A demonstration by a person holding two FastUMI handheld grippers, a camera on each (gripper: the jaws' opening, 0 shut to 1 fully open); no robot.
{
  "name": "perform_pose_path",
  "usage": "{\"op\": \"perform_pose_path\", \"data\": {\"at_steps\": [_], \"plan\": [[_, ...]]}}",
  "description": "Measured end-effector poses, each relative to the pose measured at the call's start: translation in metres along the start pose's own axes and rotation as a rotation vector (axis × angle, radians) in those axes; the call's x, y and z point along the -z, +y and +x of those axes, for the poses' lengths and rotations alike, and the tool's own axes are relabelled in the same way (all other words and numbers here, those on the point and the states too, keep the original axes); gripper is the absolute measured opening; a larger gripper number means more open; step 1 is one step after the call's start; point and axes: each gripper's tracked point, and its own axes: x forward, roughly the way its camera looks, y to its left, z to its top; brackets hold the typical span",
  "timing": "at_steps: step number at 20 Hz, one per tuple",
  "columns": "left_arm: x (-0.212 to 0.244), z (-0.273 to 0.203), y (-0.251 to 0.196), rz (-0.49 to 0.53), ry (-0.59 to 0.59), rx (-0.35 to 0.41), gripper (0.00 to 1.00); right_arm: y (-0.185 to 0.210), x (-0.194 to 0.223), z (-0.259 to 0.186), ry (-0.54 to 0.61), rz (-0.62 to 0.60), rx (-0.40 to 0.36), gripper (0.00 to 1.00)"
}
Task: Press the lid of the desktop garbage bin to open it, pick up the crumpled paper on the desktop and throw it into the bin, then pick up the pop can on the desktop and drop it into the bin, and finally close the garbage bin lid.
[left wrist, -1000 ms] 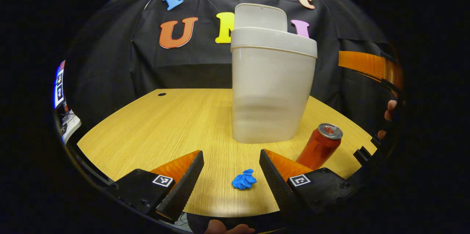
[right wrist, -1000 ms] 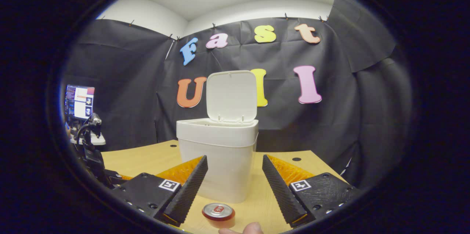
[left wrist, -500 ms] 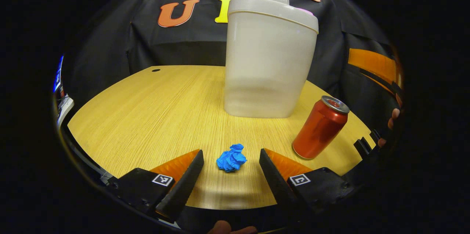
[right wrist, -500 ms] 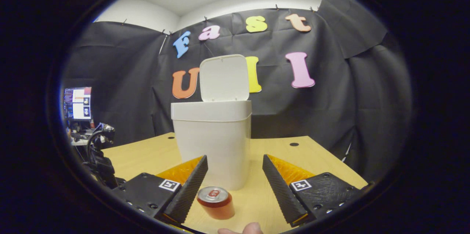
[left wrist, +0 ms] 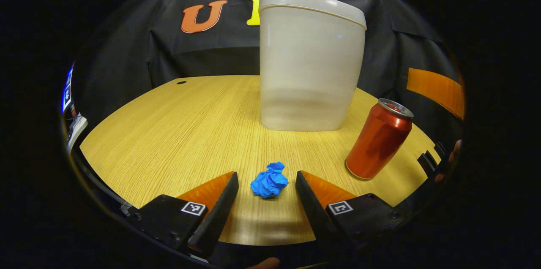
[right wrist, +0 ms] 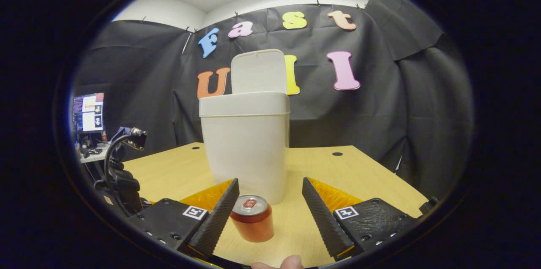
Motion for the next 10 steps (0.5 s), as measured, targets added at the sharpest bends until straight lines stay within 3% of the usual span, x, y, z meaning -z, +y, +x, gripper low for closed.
{"op": "perform_pose_path", "data": {"at_steps": [1, 3, 4, 6, 10], "plan": [[0.0, 0.001, 0.004, 0.005, -0.002, -0.02, 0.86, 0.0, 0.005, 0.001, 0.009, -0.001, 0.003, 0.94], [-0.001, 0.001, 0.007, 0.004, -0.009, -0.035, 0.7, 0.005, 0.012, 0.0, 0.024, 0.005, 0.008, 0.94], [0.0, 0.002, 0.008, 0.001, -0.013, -0.036, 0.7, 0.008, 0.014, 0.0, 0.029, 0.01, 0.008, 0.94], [-0.003, 0.002, 0.009, -0.036, -0.023, -0.031, 0.48, 0.015, 0.017, 0.002, 0.032, 0.011, 0.005, 0.94], [-0.012, 0.003, 0.01, -0.07, -0.047, -0.002, 0.39, 0.018, 0.026, 0.007, 0.056, -0.025, 0.024, 0.94]]}}
